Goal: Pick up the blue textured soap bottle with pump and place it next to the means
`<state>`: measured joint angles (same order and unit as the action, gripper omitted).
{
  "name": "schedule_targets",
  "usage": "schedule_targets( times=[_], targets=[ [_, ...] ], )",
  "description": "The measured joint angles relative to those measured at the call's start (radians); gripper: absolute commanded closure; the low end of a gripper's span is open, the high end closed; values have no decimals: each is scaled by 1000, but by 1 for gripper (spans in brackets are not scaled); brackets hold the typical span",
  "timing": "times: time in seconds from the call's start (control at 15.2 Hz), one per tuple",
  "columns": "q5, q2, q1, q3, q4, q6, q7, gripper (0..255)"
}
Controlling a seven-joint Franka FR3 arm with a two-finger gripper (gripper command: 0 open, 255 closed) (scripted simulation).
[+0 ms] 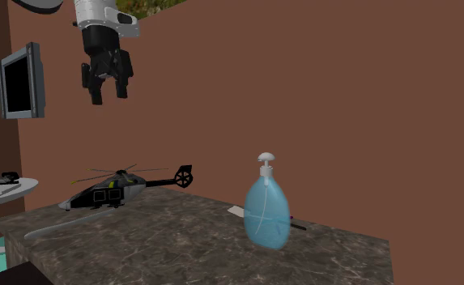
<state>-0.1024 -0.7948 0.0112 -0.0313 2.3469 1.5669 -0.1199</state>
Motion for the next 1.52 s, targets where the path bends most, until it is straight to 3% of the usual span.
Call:
schedule_targets(
  times=[0.26,0.86,1.52],
  targets=[
    [-22,68,-11,25,-19,41,-26,0],
    [-88,366,-50,124,-166,167,-140,0],
    [-97,753,-96,217,-450,248,-284,0]
  ],
)
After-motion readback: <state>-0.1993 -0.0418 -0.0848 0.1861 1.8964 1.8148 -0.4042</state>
